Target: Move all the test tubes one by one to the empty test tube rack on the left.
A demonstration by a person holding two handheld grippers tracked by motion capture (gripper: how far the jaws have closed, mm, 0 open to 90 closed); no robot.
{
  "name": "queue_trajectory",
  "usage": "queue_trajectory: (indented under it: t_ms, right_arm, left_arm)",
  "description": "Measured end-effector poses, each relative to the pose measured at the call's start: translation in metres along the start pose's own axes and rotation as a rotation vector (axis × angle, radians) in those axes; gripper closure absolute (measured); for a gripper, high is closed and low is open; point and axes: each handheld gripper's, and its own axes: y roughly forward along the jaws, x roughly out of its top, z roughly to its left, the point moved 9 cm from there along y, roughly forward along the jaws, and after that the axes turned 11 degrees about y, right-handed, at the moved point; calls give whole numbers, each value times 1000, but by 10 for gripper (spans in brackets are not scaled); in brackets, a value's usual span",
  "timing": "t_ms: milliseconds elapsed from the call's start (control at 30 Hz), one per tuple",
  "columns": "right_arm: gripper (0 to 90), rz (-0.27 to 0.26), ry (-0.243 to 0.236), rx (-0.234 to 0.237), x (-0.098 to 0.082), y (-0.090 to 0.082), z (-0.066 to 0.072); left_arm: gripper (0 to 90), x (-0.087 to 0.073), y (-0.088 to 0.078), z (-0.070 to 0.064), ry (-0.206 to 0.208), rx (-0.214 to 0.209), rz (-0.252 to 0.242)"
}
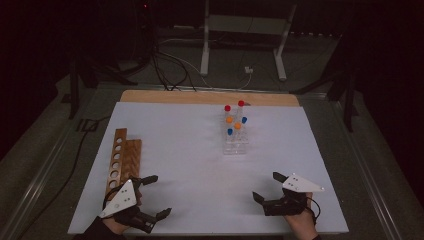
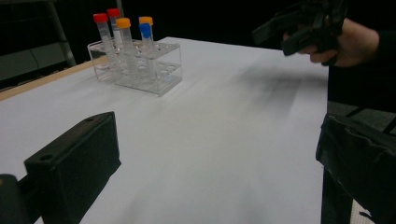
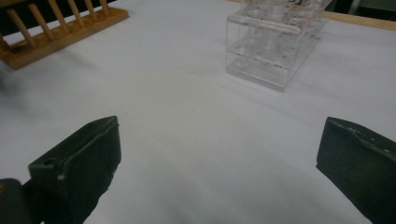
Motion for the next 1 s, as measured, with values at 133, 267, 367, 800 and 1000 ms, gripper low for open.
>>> queue_trajectory:
  t_ms: [133, 267, 367, 800, 1000]
  right_arm:
    - [0, -7, -18, -37, 11, -5, 2]
    - [0, -20, -3, -46, 25, -8, 2]
    - [0, -43, 7, -52, 39, -11, 0]
    - [4, -97, -3, -62, 86, -7, -9]
    - [4, -112, 6, -65, 102, 0, -14]
  left_arm:
    - [4, -1, 0, -1, 1, -5, 1]
    - [4, 0, -1, 0, -1, -3, -5]
    - [4, 0, -1, -1, 1, -2, -1]
    - [5, 0, -1, 0, 1, 6, -3]
    - [4, 1, -1, -1, -1, 3, -5]
